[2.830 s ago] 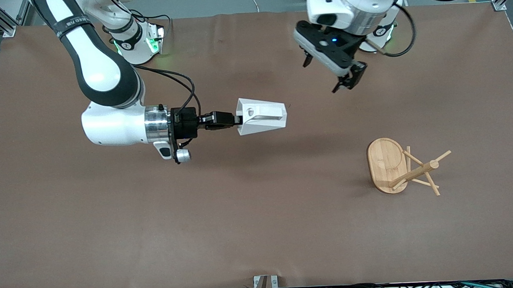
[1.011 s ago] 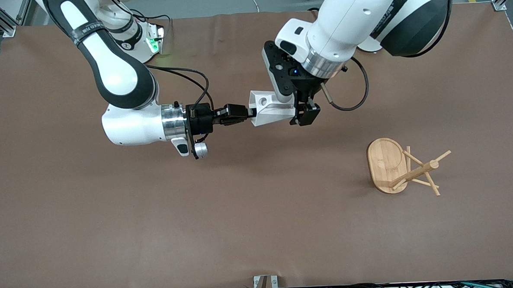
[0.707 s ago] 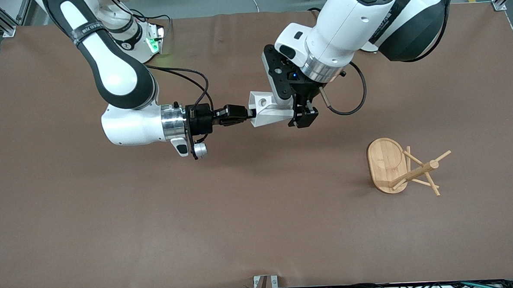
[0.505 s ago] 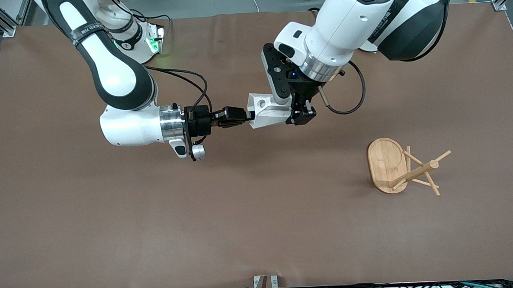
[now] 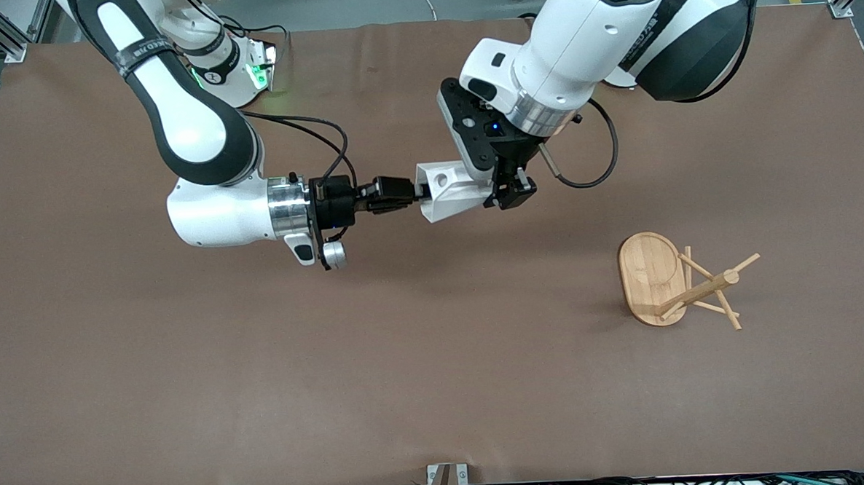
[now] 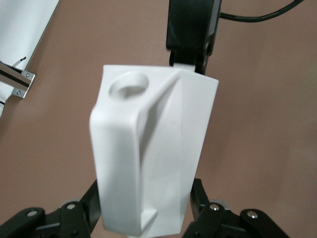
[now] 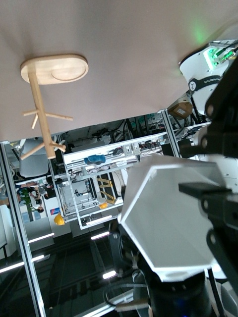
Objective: Hang cup on rack
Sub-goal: 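Carry the cup with the left gripper while the right gripper withdraws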
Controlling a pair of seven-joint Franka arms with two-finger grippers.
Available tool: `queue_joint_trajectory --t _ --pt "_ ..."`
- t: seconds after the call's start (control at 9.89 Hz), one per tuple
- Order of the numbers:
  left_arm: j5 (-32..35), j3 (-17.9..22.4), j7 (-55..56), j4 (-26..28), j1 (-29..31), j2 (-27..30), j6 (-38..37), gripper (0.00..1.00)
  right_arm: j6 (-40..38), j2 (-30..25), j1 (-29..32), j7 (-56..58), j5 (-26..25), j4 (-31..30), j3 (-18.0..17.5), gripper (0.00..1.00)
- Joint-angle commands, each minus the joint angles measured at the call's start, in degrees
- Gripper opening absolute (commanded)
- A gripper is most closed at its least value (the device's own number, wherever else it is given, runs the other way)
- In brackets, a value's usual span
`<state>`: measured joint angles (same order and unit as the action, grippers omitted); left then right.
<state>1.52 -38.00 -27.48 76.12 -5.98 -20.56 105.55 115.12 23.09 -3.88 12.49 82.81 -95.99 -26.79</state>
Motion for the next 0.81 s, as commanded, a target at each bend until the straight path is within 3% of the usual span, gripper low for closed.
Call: queue_joint_trajectory --t 0.0,0.1,0.2,0.51,0.71 --pt "1.6 0.4 5.0 0.5 0.9 -0.7 -1.0 0.17 -5.0 -3.7 1.6 -0.5 0.2 -1.0 3.2 1.00" --pt "1.5 0.6 7.3 0.4 1.3 -0.1 -2.2 0.17 -5.7 -4.5 1.7 -0.5 -1.6 -1.4 5.0 1.00" --pt "1.6 0.6 10.7 0.5 2.3 0.4 -2.5 0.17 -5.7 -6.0 1.7 -0.5 -6.5 -1.7 7.5 1.00" --pt "1.6 1.4 19.5 0.5 3.6 0.5 -3.2 0.17 -5.7 -14.8 2.6 -5.1 -30.0 -6.2 14.9 1.00" --pt "1.6 1.4 20.4 0.5 6.3 0.5 -3.2 0.17 -13.4 -16.8 3.6 -8.9 -41.1 -5.2 21.5 1.00"
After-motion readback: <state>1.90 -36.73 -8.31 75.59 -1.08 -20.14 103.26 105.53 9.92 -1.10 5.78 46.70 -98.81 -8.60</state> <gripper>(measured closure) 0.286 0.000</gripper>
